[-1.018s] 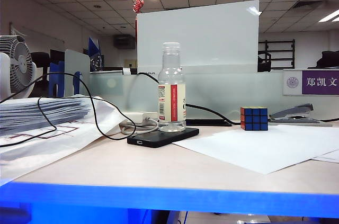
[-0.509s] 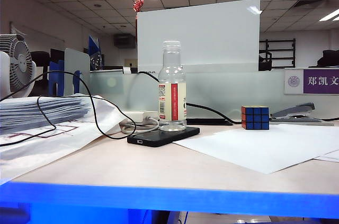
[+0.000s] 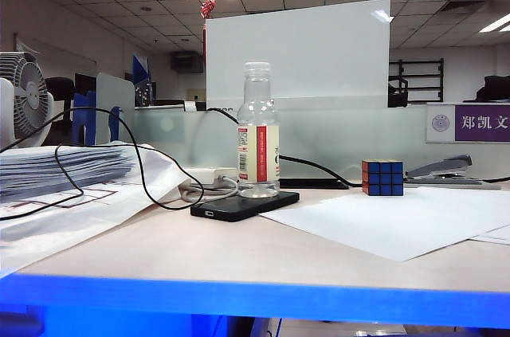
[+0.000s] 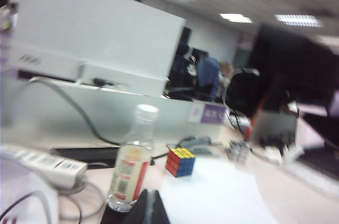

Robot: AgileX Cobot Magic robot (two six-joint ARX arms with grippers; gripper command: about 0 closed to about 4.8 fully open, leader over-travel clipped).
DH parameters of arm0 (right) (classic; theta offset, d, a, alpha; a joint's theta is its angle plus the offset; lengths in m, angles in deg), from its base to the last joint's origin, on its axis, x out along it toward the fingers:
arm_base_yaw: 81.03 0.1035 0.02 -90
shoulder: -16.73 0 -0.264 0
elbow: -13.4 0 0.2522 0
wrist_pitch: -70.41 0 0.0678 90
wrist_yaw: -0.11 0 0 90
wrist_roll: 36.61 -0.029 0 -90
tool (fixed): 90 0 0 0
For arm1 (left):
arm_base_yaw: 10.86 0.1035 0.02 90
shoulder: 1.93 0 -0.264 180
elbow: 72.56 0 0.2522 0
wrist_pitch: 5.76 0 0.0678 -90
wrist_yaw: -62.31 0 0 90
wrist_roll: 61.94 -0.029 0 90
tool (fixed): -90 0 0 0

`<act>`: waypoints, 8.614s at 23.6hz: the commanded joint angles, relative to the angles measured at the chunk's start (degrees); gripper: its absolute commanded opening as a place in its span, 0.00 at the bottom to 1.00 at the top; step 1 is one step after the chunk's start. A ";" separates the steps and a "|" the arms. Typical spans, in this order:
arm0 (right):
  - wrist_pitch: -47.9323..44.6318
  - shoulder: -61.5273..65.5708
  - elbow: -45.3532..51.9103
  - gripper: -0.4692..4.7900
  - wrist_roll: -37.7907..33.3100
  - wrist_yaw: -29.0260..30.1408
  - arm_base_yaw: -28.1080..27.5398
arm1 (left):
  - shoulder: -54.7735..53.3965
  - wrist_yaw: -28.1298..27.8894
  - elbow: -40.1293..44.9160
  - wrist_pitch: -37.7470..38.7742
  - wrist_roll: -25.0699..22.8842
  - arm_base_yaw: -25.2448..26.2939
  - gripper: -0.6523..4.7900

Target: Flip the plastic bottle upside down.

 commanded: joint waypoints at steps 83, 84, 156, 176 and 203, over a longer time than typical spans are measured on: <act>-45.51 62.99 -56.50 0.09 -112.98 1.99 25.77 | -16.33 17.00 -18.05 -19.30 -22.73 4.70 0.48; -45.51 62.97 -57.31 0.09 -112.93 1.44 27.93 | -16.33 16.57 -18.05 -19.45 -23.45 4.74 0.58; -43.08 62.55 -62.45 0.91 -106.42 1.53 29.24 | -29.20 6.91 -26.58 -40.63 -26.36 -0.09 0.11; -45.46 60.67 -62.38 0.07 -76.50 49.81 -0.22 | -65.51 17.00 -37.44 -16.35 -13.99 -15.58 0.11; -45.46 60.30 -62.34 0.07 -79.67 52.50 -0.35 | -93.90 7.21 -55.67 -11.61 -30.05 -26.21 0.54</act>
